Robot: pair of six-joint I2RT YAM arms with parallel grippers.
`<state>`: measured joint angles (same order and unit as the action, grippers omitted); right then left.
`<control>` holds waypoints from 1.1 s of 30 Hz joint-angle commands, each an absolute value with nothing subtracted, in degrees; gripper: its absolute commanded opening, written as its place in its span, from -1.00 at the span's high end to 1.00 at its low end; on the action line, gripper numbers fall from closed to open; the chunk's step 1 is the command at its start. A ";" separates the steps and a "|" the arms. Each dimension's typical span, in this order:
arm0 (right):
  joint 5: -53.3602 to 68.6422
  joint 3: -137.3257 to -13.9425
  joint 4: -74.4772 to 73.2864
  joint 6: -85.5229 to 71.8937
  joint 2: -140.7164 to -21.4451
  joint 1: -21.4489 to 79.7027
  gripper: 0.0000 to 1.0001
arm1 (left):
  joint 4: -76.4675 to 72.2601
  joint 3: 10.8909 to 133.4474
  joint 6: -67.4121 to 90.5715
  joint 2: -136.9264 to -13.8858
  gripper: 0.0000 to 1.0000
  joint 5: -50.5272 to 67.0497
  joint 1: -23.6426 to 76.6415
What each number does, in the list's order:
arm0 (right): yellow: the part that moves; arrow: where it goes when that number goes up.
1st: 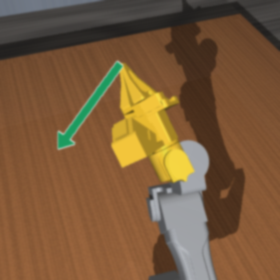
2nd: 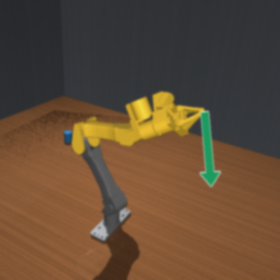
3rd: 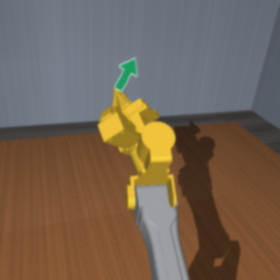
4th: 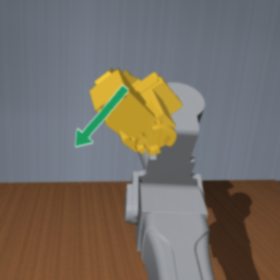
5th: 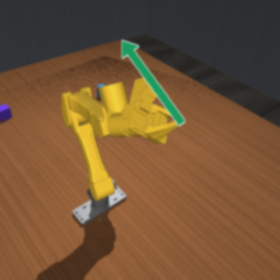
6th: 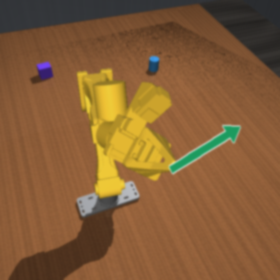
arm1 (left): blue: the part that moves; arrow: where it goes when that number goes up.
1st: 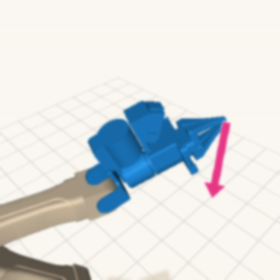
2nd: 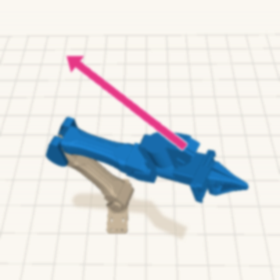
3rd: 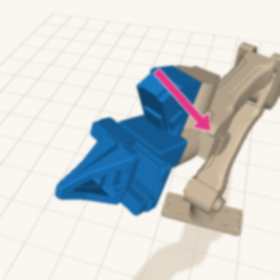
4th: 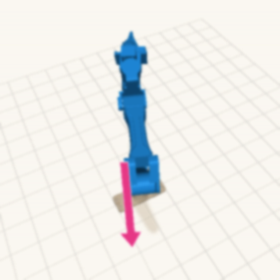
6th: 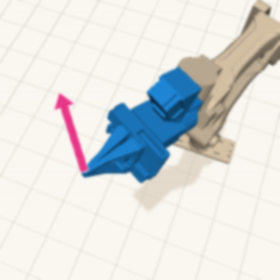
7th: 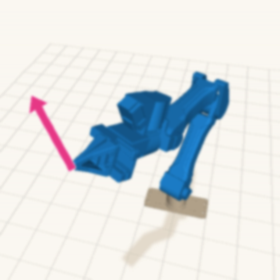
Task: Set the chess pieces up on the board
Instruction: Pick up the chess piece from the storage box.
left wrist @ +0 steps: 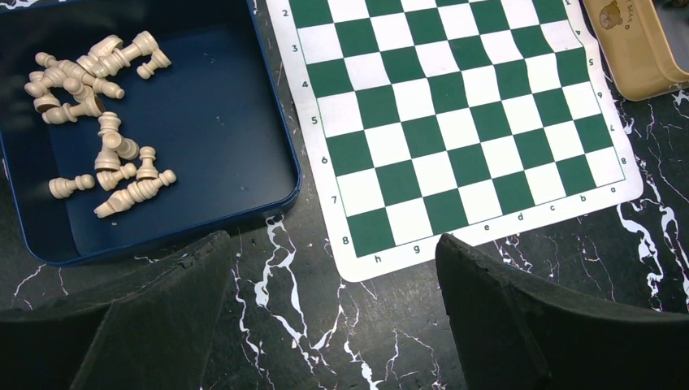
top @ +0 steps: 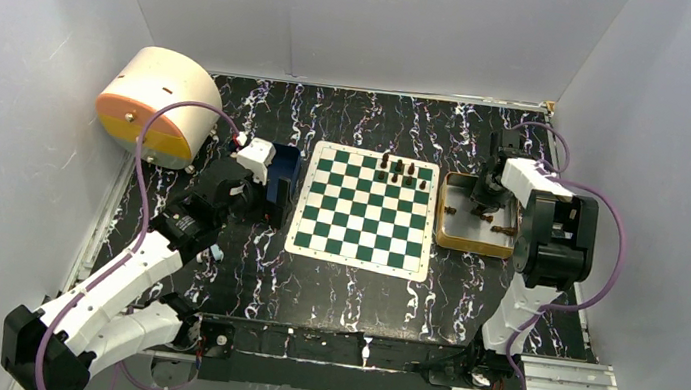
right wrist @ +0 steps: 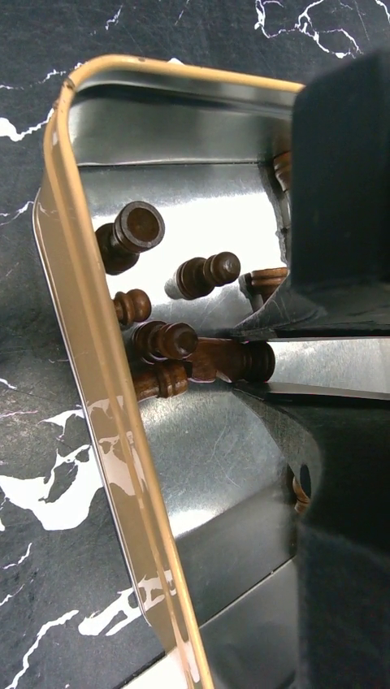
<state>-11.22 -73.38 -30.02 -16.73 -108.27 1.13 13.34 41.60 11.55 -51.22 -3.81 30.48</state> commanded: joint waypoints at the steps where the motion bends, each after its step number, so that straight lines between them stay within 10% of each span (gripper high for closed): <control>1: -11.99 -73.83 -31.49 -16.96 -103.55 0.92 0.49 | 12.82 41.32 11.22 -50.89 -0.84 -3.70 30.59; 33: 12.73 -58.90 -10.33 -8.34 -74.87 21.69 0.56 | 26.03 62.00 29.14 -61.64 -0.44 9.81 30.59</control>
<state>4.89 -65.08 -22.83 -11.97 -80.53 17.47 22.28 55.18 23.20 -60.07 6.22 30.48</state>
